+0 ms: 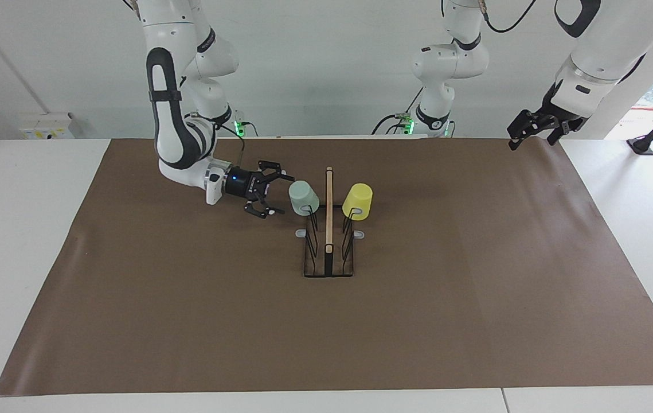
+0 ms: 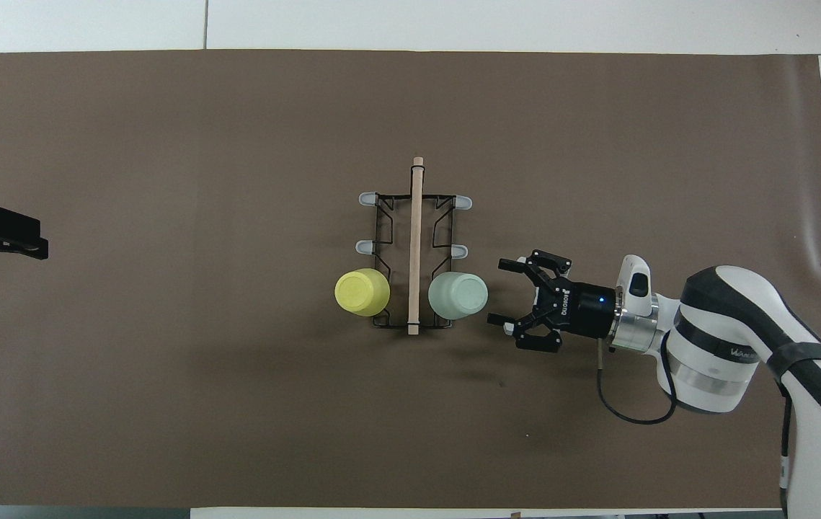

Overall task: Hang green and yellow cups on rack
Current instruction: 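Open the right gripper and draw it back from the green cup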

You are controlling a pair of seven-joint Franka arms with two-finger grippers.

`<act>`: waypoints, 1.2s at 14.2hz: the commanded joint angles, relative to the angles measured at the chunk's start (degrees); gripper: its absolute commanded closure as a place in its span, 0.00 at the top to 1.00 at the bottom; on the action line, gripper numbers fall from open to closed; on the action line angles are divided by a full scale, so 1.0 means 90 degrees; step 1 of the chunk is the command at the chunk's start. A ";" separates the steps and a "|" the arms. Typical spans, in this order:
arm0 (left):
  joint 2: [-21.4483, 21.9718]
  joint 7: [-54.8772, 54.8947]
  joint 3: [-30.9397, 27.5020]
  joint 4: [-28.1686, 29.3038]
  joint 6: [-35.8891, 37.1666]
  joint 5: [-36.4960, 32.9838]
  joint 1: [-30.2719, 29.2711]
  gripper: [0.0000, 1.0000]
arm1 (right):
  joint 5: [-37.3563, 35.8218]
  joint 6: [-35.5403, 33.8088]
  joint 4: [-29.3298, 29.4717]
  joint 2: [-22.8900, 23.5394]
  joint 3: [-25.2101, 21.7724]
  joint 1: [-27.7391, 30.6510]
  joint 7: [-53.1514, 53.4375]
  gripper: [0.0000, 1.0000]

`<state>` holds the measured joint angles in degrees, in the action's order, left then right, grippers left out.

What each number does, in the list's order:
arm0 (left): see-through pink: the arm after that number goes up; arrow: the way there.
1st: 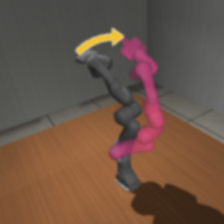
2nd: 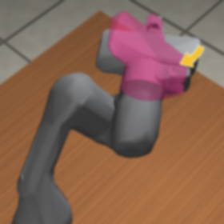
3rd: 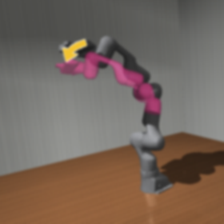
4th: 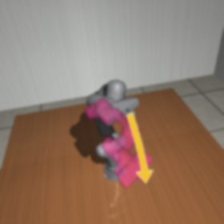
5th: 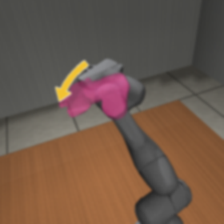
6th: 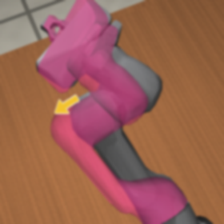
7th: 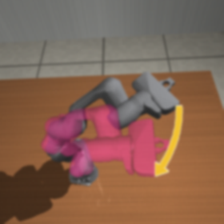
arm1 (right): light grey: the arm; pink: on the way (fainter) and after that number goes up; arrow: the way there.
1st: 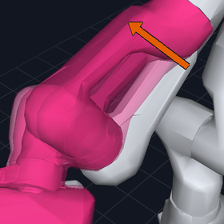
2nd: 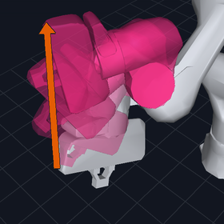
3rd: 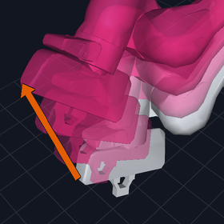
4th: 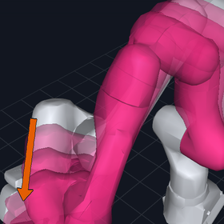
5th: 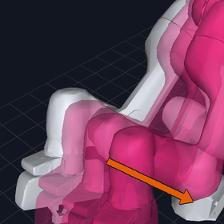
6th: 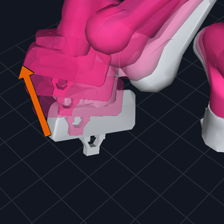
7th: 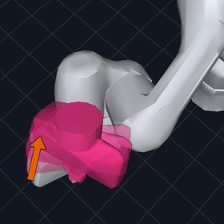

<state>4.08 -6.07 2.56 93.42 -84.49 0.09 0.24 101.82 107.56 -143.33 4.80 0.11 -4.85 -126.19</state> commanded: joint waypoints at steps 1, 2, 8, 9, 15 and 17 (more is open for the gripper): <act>0.0035 0.0059 0.0038 0.0021 0.0091 0.0097 -0.0095 1.00 | -0.0986 -0.0387 -0.0100 -0.0240 0.0036 0.0848 0.0299 1.00; 0.0035 0.0059 0.0038 0.0021 0.0091 0.0088 -0.0095 1.00 | -0.1571 -0.0514 0.0006 -0.0240 0.0036 0.1190 0.0552 1.00; 0.0035 0.0059 0.0038 0.0021 0.0091 0.0097 -0.0095 1.00 | -0.4951 -0.0730 0.1928 -0.0046 0.0026 0.2297 0.3255 1.00; 0.0035 0.0059 0.0038 0.0021 0.0091 0.0097 -0.0095 1.00 | -0.5420 -0.0692 0.2289 0.0003 0.0026 0.2287 0.3743 1.00; 0.0035 0.0059 0.0038 0.0021 0.0091 0.0097 -0.0095 1.00 | -0.7999 -0.0574 0.4175 0.0209 0.0056 0.1849 0.7990 1.00; 0.0035 0.0059 0.0038 0.0021 0.0091 0.0097 -0.0095 1.00 | -0.8537 -0.0710 0.4381 0.0131 0.0056 0.1770 0.9094 1.00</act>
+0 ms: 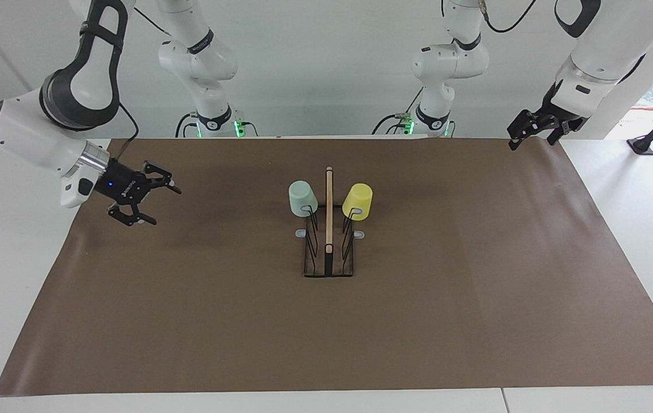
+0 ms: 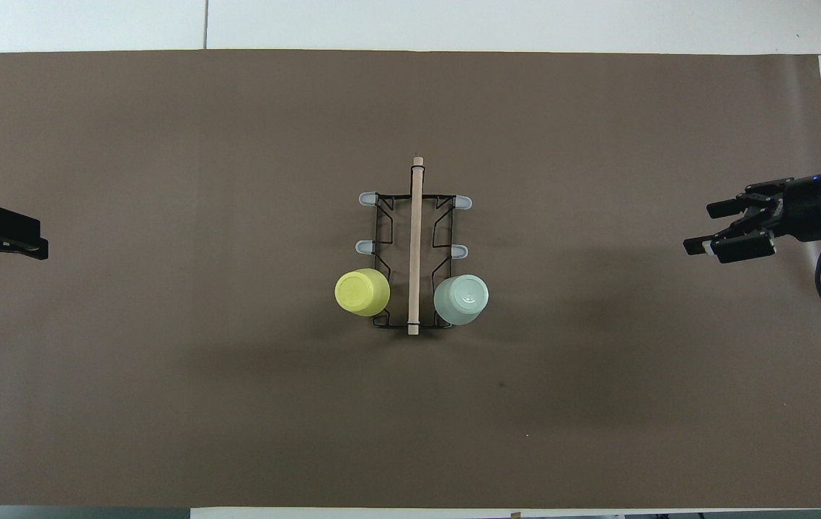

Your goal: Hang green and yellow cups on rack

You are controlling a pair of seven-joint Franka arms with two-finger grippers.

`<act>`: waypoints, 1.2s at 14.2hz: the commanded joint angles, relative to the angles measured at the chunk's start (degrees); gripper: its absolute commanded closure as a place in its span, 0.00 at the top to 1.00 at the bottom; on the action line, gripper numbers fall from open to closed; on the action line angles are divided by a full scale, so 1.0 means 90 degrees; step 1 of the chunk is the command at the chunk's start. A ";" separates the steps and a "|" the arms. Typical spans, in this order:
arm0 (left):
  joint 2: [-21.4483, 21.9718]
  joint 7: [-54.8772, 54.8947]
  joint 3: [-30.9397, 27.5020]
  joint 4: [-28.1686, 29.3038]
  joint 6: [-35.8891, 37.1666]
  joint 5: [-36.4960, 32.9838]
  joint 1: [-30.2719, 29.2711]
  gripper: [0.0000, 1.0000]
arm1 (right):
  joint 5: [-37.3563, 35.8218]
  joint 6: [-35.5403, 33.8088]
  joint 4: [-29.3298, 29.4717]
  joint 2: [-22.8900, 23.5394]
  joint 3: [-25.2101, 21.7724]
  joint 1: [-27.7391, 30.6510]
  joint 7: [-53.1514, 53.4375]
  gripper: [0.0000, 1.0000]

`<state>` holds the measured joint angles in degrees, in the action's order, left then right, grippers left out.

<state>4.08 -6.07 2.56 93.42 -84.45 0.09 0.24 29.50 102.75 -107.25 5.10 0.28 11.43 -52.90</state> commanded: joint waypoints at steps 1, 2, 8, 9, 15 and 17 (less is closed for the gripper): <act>0.0035 0.0059 0.0038 0.0020 0.0087 0.0097 -0.0095 1.00 | -0.0949 -0.0254 0.0567 0.0088 0.0037 -0.0136 0.1468 1.00; 0.0035 0.0059 0.0038 0.0020 0.0087 0.0097 -0.0095 1.00 | -0.1427 -0.0458 0.0859 0.0098 0.0037 -0.0282 0.2034 1.00; 0.0035 0.0059 0.0038 0.0020 0.0087 0.0097 -0.0095 1.00 | -0.2906 -0.1855 0.1760 -0.0224 0.0037 -0.0743 0.4996 1.00; 0.0035 0.0059 0.0038 0.0020 0.0087 0.0097 -0.0095 1.00 | -0.2916 -0.2079 0.1760 -0.0292 0.0037 -0.0704 0.5134 1.00; 0.0035 0.0059 0.0038 0.0020 0.0087 0.0097 -0.0095 1.00 | -0.3258 -0.2395 0.1389 -0.0840 -0.0568 -0.1269 0.5819 1.00; 0.0026 0.0059 0.0038 0.0020 0.0087 0.0088 -0.0095 1.00 | -0.3268 -0.2277 0.1486 -0.0733 -0.0539 -0.1309 0.5848 1.00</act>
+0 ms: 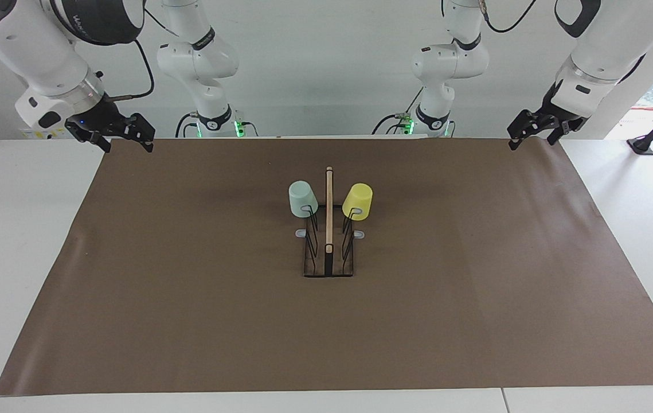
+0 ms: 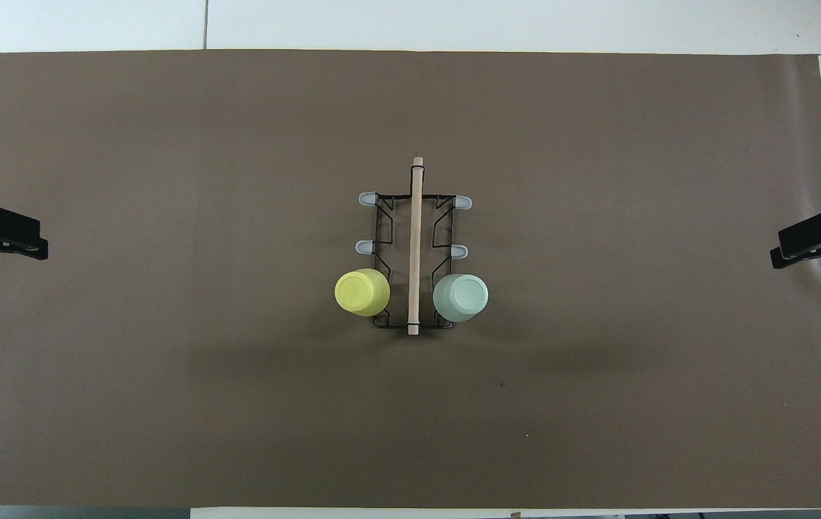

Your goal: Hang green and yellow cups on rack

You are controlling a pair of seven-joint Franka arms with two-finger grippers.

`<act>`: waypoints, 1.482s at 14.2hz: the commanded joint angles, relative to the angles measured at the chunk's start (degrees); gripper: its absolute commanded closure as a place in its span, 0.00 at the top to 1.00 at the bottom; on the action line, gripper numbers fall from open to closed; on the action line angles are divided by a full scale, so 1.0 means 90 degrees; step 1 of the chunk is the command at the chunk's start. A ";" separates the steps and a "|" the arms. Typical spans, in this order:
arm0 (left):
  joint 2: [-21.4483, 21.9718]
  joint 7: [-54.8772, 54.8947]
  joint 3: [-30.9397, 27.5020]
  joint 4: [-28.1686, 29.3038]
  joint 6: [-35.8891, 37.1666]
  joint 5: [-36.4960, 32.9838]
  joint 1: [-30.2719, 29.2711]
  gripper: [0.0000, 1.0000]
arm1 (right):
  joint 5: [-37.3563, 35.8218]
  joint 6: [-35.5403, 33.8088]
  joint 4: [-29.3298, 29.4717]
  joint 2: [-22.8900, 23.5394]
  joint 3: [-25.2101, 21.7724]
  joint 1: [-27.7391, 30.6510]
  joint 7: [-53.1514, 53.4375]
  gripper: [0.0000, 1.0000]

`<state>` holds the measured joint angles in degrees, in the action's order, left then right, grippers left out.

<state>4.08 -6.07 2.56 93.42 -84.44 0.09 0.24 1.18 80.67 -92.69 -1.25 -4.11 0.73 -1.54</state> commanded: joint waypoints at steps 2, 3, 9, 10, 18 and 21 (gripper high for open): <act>0.0035 0.0059 0.0038 0.0020 0.0085 0.0097 -0.0095 1.00 | -0.0286 0.0197 -0.0112 0.0012 -0.0119 -0.0217 0.0142 1.00; 0.0035 0.0059 0.0038 0.0020 0.0085 0.0097 -0.0095 1.00 | -0.0432 0.0207 -0.0063 0.0022 -0.0139 -0.0266 0.0142 1.00; 0.0035 0.0059 0.0038 0.0020 0.0085 0.0097 -0.0095 1.00 | -0.0297 0.0314 -0.0082 -0.0007 -0.0149 -0.0257 0.0513 1.00; 0.0035 0.0059 0.0038 0.0020 0.0085 0.0097 -0.0095 1.00 | -0.0297 0.0314 -0.0101 -0.0036 -0.0158 -0.0257 0.0523 1.00; 0.0026 0.0059 0.0038 0.0020 0.0085 0.0097 -0.0095 1.00 | -0.0307 0.0334 -0.0541 -0.0388 -0.0285 -0.0247 0.0387 1.00; 0.0035 0.0059 0.0038 0.0020 0.0085 0.0097 -0.0095 1.00 | -0.0317 0.0334 -0.0531 -0.0447 -0.0285 -0.0150 -0.0033 1.00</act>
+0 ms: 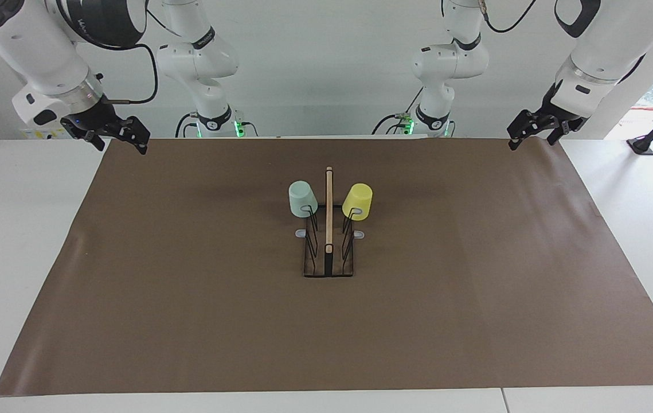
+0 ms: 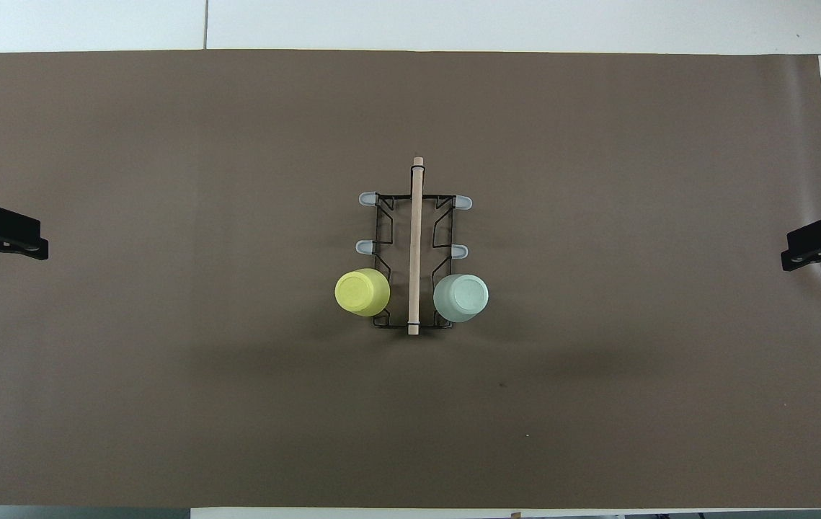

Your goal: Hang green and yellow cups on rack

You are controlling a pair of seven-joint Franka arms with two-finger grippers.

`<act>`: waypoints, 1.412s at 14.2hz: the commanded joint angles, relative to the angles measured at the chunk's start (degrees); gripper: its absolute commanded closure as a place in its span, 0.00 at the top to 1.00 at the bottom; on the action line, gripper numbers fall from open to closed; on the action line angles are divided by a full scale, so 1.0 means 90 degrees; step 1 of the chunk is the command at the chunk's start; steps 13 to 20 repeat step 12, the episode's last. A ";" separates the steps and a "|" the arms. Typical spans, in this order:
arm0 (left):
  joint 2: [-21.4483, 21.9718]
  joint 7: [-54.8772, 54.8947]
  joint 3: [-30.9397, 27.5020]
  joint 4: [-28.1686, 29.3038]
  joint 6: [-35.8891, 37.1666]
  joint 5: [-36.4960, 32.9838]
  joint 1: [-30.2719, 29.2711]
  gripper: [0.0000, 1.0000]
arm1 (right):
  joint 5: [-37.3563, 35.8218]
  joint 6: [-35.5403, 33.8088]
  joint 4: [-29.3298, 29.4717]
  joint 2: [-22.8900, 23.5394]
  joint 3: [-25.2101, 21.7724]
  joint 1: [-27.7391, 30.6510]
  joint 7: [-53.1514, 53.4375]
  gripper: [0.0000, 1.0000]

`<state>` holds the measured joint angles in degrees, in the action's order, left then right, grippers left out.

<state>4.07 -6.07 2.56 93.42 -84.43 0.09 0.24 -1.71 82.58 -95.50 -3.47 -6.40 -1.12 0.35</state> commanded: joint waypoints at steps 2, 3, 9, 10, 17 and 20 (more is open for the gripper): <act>0.0036 0.0059 0.0038 0.0021 0.0084 0.0097 -0.0095 1.00 | 0.0005 0.0150 -0.0210 -0.0190 -0.0032 0.0085 -0.0225 1.00; 0.0036 0.0059 0.0038 0.0021 0.0084 0.0097 -0.0095 1.00 | 0.0005 0.0247 -0.0210 -0.0190 -0.0032 0.0085 -0.0215 1.00; 0.0036 0.0059 0.0038 0.0021 0.0084 0.0097 -0.0095 1.00 | 0.0005 0.0316 -0.0210 -0.0190 -0.0022 0.0085 -0.0244 1.00; 0.0036 0.0059 0.0038 0.0021 0.0084 0.0097 -0.0095 1.00 | 0.0005 0.0326 -0.0219 -0.0190 -0.0031 0.0085 -0.0254 1.00; 0.0036 0.0059 0.0038 0.0021 0.0084 0.0097 -0.0095 1.00 | 0.0005 0.0326 -0.0219 -0.0190 -0.0022 0.0085 -0.0254 1.00; 0.0036 0.0059 0.0038 0.0021 0.0084 0.0097 -0.0095 1.00 | 0.0005 0.0326 -0.0219 -0.0190 -0.0022 0.0085 -0.0254 1.00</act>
